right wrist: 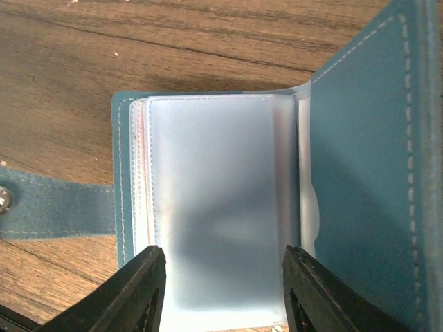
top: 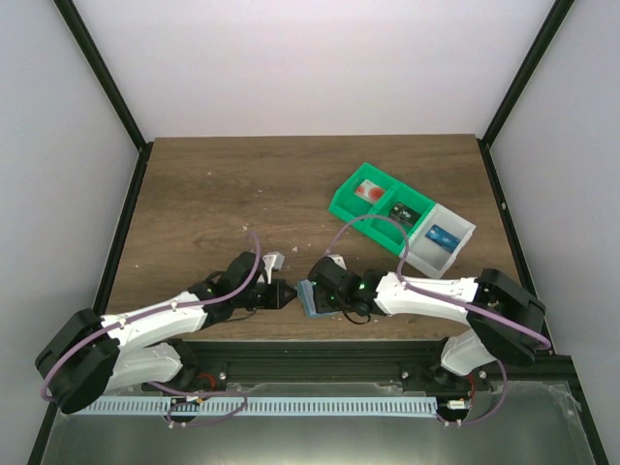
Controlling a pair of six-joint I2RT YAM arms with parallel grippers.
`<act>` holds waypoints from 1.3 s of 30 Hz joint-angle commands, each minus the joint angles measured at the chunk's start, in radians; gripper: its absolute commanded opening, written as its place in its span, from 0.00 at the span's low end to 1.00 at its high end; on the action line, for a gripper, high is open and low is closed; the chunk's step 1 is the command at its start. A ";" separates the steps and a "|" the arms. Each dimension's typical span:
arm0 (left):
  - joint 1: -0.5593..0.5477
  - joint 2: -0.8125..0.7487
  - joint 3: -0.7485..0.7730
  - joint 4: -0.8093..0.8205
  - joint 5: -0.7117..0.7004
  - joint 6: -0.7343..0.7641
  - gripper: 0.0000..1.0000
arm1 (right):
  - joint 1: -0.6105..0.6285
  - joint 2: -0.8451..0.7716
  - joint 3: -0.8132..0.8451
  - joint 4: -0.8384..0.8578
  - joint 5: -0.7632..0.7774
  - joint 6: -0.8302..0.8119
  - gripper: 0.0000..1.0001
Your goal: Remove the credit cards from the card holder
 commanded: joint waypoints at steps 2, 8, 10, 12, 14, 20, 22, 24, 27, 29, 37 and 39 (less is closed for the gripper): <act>0.004 0.005 -0.011 0.032 0.004 0.000 0.00 | 0.005 0.002 0.001 -0.011 0.015 -0.009 0.47; 0.004 0.011 -0.012 0.036 0.006 0.001 0.00 | 0.007 0.012 -0.002 0.044 -0.035 -0.033 0.55; 0.003 0.015 -0.013 0.039 0.009 0.000 0.00 | 0.007 0.026 0.002 0.042 -0.028 -0.035 0.57; 0.004 0.016 -0.014 0.042 0.011 0.000 0.00 | 0.006 0.044 0.007 0.038 -0.025 -0.038 0.57; 0.003 0.015 -0.017 0.043 0.010 0.000 0.00 | 0.006 0.056 0.010 0.036 -0.023 -0.038 0.57; 0.003 0.014 -0.020 0.049 0.015 -0.003 0.00 | 0.007 0.067 0.010 0.034 -0.013 -0.036 0.57; 0.004 0.015 -0.021 0.048 0.015 -0.001 0.00 | 0.006 0.067 0.011 0.031 -0.013 -0.037 0.56; 0.004 0.015 -0.020 0.050 0.014 -0.002 0.00 | 0.006 0.065 0.013 0.033 -0.021 -0.040 0.56; 0.003 0.020 -0.017 0.039 0.003 0.003 0.00 | 0.006 0.053 0.013 0.042 -0.031 -0.044 0.58; 0.004 0.022 -0.004 0.005 -0.024 0.011 0.08 | 0.006 0.048 0.012 0.041 -0.024 -0.043 0.58; 0.002 -0.127 0.076 -0.148 -0.136 -0.006 0.40 | 0.006 0.051 -0.008 0.067 -0.036 -0.036 0.49; 0.001 -0.156 0.070 -0.118 -0.104 -0.027 0.41 | 0.007 0.051 -0.009 0.075 -0.037 -0.034 0.47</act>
